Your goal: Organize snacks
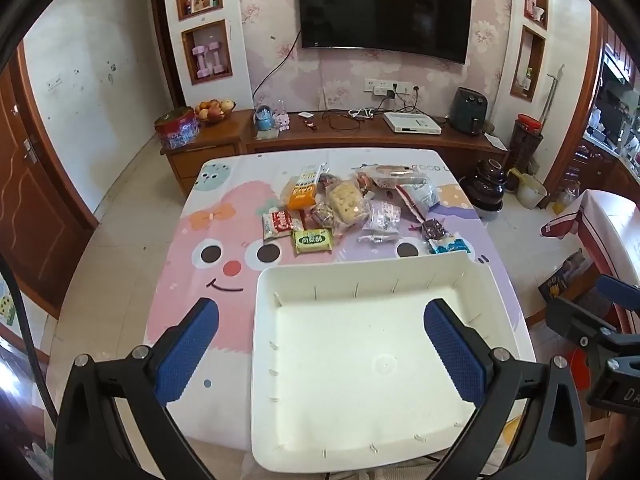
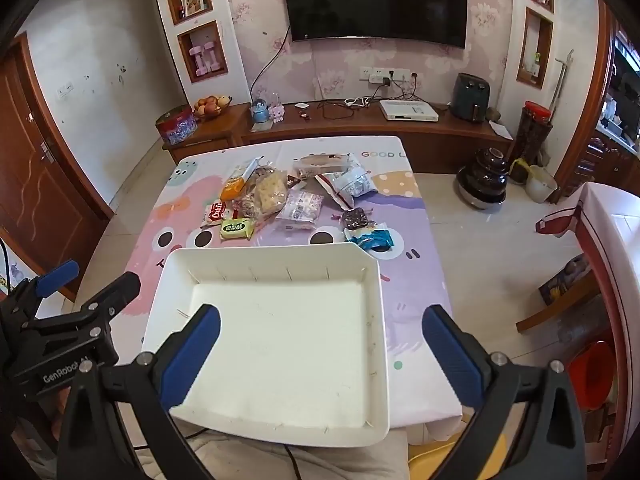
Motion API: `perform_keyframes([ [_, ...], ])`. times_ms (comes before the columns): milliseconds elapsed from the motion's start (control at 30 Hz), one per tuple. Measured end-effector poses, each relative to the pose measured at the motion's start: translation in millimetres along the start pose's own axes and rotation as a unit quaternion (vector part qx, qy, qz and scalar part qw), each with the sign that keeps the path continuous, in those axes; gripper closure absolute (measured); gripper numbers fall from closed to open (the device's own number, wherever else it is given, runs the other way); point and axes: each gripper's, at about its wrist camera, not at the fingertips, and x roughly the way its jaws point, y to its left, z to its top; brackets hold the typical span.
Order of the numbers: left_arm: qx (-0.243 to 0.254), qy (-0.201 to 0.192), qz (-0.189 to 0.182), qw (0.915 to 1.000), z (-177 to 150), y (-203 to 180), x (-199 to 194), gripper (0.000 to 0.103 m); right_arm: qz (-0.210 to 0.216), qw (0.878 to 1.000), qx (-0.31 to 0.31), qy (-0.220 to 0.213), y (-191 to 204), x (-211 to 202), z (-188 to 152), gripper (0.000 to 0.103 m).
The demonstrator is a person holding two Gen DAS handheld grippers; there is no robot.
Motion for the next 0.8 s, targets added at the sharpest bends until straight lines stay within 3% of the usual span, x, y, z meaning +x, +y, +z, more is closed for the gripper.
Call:
perform_keyframes([
  [800, -0.005, 0.007, -0.022, 0.9997, 12, 6, 12, 0.003, 0.009, 1.000, -0.016, 0.008, 11, 22, 11, 0.004],
])
